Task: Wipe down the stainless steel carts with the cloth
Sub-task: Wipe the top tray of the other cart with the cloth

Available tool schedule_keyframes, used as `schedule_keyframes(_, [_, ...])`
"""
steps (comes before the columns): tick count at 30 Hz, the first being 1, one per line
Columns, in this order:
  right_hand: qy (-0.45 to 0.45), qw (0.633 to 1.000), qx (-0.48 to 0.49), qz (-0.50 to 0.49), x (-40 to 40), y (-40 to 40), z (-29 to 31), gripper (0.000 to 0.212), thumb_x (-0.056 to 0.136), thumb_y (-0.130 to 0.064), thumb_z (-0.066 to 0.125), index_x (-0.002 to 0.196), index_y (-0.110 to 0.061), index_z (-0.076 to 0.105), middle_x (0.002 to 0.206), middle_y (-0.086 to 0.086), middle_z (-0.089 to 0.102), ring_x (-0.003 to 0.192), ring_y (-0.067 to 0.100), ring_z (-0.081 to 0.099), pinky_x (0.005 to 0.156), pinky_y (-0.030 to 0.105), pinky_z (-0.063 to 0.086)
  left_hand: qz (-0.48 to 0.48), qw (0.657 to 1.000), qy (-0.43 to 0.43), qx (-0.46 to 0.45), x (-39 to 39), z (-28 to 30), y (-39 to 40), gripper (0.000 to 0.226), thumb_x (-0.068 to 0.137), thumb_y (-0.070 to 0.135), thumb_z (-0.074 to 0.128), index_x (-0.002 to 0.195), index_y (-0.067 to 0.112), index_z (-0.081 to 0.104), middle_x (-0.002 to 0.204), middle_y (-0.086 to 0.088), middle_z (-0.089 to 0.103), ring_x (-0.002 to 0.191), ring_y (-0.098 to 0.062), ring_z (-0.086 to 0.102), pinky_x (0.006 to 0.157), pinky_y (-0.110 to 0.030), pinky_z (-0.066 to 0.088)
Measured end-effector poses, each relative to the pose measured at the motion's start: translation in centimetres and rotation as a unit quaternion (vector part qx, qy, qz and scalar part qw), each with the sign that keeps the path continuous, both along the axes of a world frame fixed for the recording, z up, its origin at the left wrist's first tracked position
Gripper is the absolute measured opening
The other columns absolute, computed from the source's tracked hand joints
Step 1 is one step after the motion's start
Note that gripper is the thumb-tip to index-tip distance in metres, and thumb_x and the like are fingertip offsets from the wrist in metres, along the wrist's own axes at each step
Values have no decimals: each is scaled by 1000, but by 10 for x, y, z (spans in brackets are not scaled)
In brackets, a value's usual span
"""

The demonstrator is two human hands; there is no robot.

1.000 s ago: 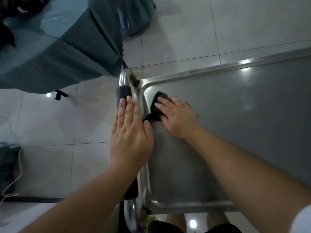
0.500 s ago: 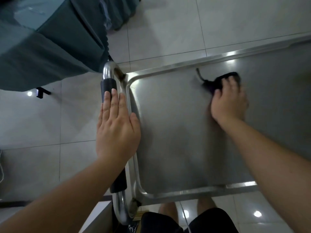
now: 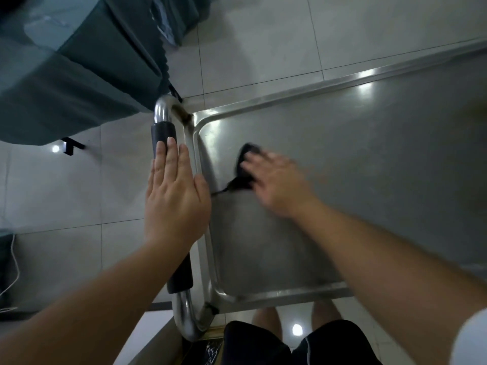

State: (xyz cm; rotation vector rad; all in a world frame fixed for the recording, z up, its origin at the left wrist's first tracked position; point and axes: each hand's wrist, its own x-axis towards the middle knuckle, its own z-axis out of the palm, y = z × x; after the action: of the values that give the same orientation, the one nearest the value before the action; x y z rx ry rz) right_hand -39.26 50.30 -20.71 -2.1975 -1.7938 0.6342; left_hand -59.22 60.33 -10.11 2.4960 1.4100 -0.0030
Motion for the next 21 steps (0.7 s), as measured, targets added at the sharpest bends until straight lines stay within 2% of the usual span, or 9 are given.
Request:
schedule_keyframes(4, [-55,975,14,-214,133,-67,-2,61,100,-41,40,154,-14,53,164,10,43,147,39,44,125,49,28,-2,1000,4,0,-1,-2,1,65,111,44,20,170,19,8,178,6,-8,158,-1,-22,128,-33,-9])
schedule_keyframes(7, [-58,931,-10,-361,193,-112,2,68,98,-42,33,154,-7,49,167,15,37,151,40,36,127,48,21,-1,1000,6,1,0,0,1,66,111,44,19,170,18,7,178,5,-8,158,-2,-23,127,-32,-10])
schedule_keyframes(9, [-62,907,-36,-415,192,-121,1,69,98,-43,31,156,-9,45,170,11,32,152,40,32,128,50,20,-1,1000,6,2,0,0,1,66,111,43,20,170,18,7,178,5,-9,158,-2,-23,127,-32,-10])
schedule_keyframes(12, [-69,882,-41,-465,125,-104,1,60,103,-39,38,157,-14,45,171,4,31,151,40,33,123,57,27,-1,1000,8,0,0,1,1,66,112,43,21,171,18,6,178,4,-9,159,-3,-22,129,-34,-8])
schedule_keyframes(14, [-70,893,-28,-443,55,-83,4,55,104,-37,45,156,-19,48,169,1,35,149,41,37,118,59,33,-5,1000,8,1,0,0,1,66,112,44,19,171,18,6,178,4,-9,159,-5,-21,130,-36,-7])
schedule_keyframes(17, [-48,938,4,-342,-54,-47,9,57,100,-37,57,154,-21,52,164,1,43,144,40,43,112,57,36,-6,1000,7,14,0,-2,1,67,111,45,18,170,17,8,179,2,-7,160,-5,-19,129,-34,-8])
schedule_keyframes(19, [-24,979,10,-203,-124,-28,12,59,100,-38,58,156,-21,49,164,1,44,147,37,42,118,54,32,-5,1000,7,23,0,-4,1,67,111,45,18,170,16,11,179,2,-4,160,-5,-18,128,-31,-9])
schedule_keyframes(21, [10,998,28,-52,-172,-20,16,55,100,-36,61,153,-22,53,160,0,49,151,34,39,125,52,30,-7,1000,6,30,-2,-6,3,66,110,44,18,170,16,13,179,1,-2,161,-6,-16,128,-30,-10])
